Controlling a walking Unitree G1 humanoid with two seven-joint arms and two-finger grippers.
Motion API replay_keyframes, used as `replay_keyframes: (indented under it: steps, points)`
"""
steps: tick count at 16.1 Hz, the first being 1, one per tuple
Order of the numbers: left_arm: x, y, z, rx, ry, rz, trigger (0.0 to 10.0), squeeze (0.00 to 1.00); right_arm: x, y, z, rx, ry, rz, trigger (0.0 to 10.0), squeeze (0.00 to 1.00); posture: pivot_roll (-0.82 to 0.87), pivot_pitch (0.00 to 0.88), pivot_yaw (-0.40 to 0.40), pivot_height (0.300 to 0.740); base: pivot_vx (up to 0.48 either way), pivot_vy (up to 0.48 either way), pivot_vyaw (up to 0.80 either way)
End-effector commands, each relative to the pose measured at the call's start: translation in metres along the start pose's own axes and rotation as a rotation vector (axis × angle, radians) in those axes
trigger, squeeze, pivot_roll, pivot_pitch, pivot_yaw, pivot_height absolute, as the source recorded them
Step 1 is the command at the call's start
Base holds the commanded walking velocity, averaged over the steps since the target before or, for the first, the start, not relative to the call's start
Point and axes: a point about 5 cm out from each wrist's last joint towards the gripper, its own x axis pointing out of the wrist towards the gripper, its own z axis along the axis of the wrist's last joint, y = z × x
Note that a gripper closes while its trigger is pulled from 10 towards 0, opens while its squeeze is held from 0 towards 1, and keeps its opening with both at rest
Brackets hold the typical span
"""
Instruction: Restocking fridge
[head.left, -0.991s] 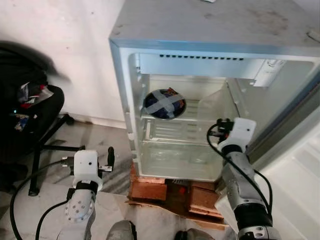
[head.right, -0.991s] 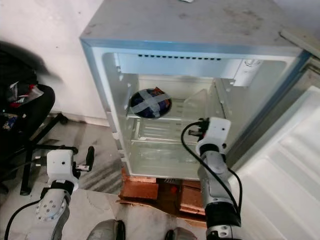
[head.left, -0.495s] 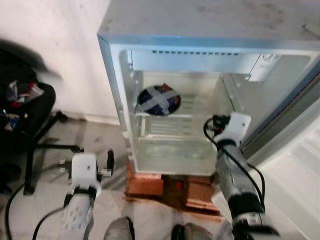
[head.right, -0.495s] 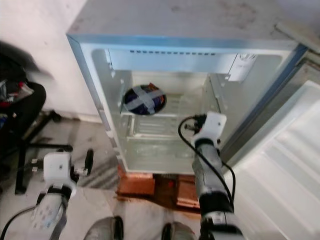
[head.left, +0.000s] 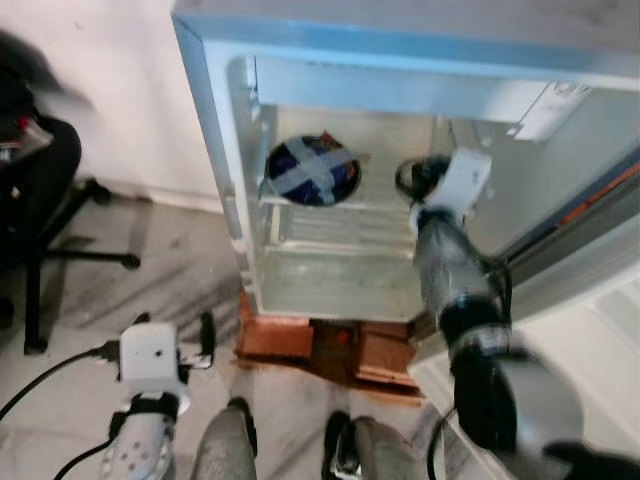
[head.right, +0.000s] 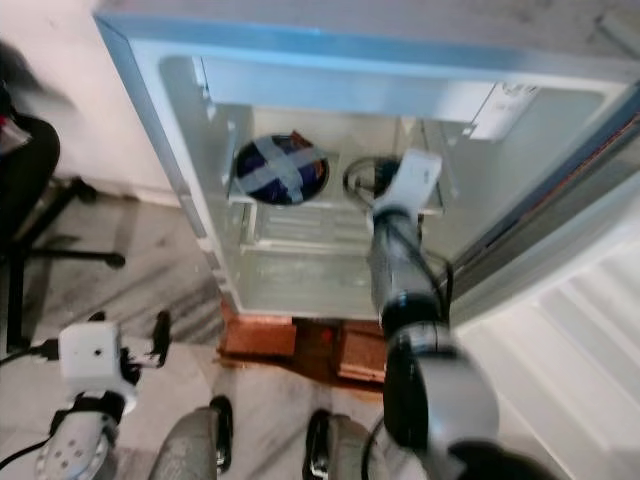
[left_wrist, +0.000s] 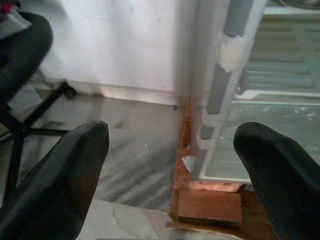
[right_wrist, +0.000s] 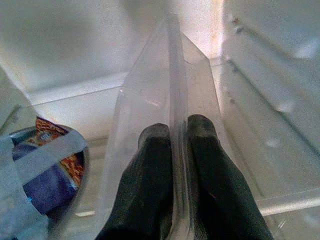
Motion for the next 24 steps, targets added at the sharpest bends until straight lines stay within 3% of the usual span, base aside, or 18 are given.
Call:
replay_keyframes:
  steps: [1,2,3,8,10,12,19,24]
  points:
    - [-0.006,0.000,-0.002,0.004,0.027,0.009,10.0,0.00,-0.006,-0.010,-0.025,0.012,0.125,-0.056,10.0,0.00,0.29,0.360,-0.098,0.740,0.000,0.000,0.00]
    - [-0.008,-0.001,-0.002,0.003,0.031,0.008,10.0,0.00,-0.003,-0.006,-0.022,0.020,0.121,-0.047,10.0,0.51,0.29,0.365,-0.100,0.740,0.000,0.000,0.00]
    - [-0.009,-0.001,-0.002,0.000,0.037,0.010,10.0,0.00,-0.001,0.003,-0.017,-0.032,0.103,-0.020,10.0,1.00,0.30,0.370,-0.102,0.740,0.000,0.000,0.00]
    - [-0.008,-0.002,-0.001,-0.005,0.051,0.017,10.0,0.00,0.004,0.021,-0.001,-0.238,0.013,0.033,10.0,1.00,0.30,0.365,-0.108,0.740,0.000,0.000,0.00]
    - [-0.008,-0.002,-0.002,-0.005,0.054,0.020,10.0,0.00,0.005,0.022,0.003,-0.292,-0.021,0.039,10.0,1.00,0.30,0.361,-0.110,0.740,0.000,0.000,0.00]
    - [-0.005,-0.002,-0.003,-0.005,0.055,0.022,10.0,0.00,0.007,0.013,0.009,-0.362,-0.056,0.005,10.0,1.00,0.29,0.345,-0.109,0.740,0.000,0.000,0.00]
    - [0.017,-0.003,-0.003,-0.006,0.034,0.021,10.0,0.00,0.012,-0.010,0.027,-0.375,-0.104,-0.015,10.0,1.00,0.27,0.269,-0.106,0.740,0.000,0.000,0.00]
    - [0.031,-0.006,0.000,-0.013,0.005,0.019,10.0,0.00,0.013,-0.007,0.039,-0.448,-0.179,0.012,10.0,1.00,0.26,0.216,-0.104,0.740,0.000,0.000,0.00]
